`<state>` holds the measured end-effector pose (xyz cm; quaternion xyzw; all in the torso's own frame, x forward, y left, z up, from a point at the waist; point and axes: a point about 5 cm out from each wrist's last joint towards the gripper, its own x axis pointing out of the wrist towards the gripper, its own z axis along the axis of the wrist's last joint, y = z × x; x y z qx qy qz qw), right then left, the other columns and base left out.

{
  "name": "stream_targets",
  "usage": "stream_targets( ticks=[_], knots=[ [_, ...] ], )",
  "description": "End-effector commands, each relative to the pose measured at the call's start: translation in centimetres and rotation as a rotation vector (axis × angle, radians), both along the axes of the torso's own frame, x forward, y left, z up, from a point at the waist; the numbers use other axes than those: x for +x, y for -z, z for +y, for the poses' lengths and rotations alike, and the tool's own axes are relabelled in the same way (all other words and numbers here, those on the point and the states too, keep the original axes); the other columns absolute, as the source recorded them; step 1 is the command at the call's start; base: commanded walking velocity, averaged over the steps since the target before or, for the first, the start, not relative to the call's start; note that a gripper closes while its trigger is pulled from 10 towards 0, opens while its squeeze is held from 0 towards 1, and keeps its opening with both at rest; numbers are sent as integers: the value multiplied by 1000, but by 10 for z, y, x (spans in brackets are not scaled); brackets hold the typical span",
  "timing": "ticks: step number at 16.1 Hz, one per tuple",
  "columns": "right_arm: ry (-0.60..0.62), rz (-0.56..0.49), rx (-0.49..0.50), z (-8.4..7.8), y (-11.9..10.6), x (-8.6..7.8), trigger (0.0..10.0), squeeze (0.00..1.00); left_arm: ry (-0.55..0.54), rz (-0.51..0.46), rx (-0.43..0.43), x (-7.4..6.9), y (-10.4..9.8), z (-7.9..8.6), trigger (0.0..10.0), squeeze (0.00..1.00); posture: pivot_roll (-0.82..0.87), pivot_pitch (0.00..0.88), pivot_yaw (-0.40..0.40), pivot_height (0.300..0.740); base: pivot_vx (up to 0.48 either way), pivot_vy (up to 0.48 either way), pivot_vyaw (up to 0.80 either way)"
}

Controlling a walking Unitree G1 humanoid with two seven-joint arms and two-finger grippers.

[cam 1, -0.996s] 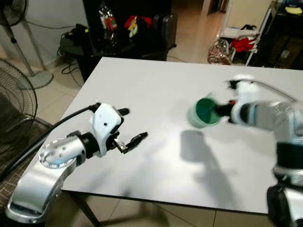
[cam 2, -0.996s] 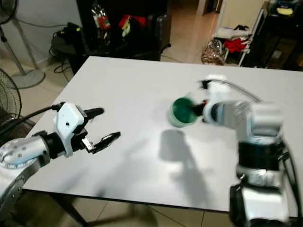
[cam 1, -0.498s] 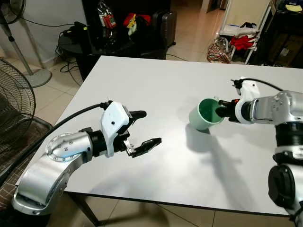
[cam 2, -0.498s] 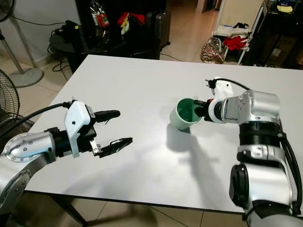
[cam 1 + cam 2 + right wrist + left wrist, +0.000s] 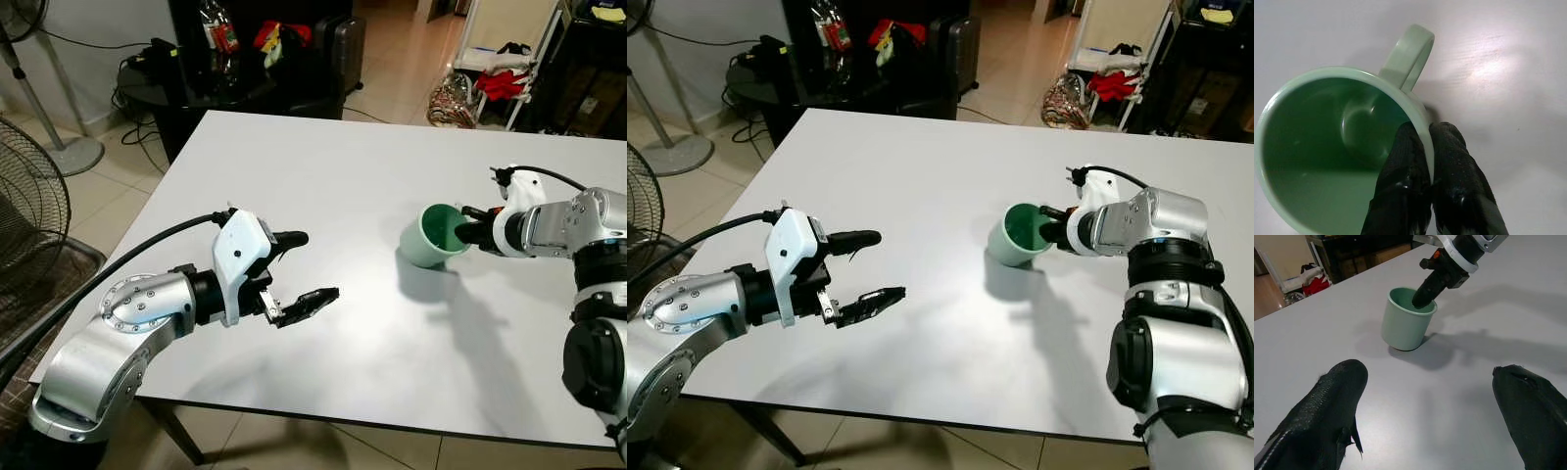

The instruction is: Setting the table

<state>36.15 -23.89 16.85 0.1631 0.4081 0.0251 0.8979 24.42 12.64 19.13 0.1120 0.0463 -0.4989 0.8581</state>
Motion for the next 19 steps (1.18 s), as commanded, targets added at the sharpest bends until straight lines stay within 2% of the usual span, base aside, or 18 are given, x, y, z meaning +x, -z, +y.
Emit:
stream_targets(
  ticks=[1,5,6,7,8,9,10,13,19],
  knots=[
    [28,-6,-7,-7,-3,1,10000,0,1,0,-8,1,-2,-1,10000,0,-136,35,-2,740,0,0,0],
    [43,6,13,-9,-2,2,10000,0,-8,4,-29,4,-3,-1,10000,0,-138,30,-7,740,0,0,0],
    [47,8,19,-9,-2,2,10000,137,-10,5,-31,4,-3,-1,10000,0,-139,29,-8,740,0,0,0],
    [51,8,19,-10,-3,2,10000,510,-9,6,-30,4,-3,-1,10000,0,-140,28,-7,740,0,0,0],
    [55,9,19,-11,-3,2,10000,804,-8,7,-29,3,-3,-1,10000,0,-139,24,-8,740,0,0,0],
    [58,9,21,-12,-3,3,10000,851,-7,7,-30,3,-2,-1,10000,0,-140,23,-8,740,0,0,0],
    [63,11,23,-12,-2,3,10000,969,-6,7,-30,3,-2,-1,10000,0,-140,19,-7,740,0,0,0],
    [78,-10,31,-17,-11,4,10000,984,-10,0,-30,5,-4,0,10000,0,-142,11,-5,740,0,0,0],
    [33,-69,46,-19,-46,6,10000,973,-21,-14,-30,8,-5,3,10000,0,-151,0,-1,740,0,0,0]
  ],
)
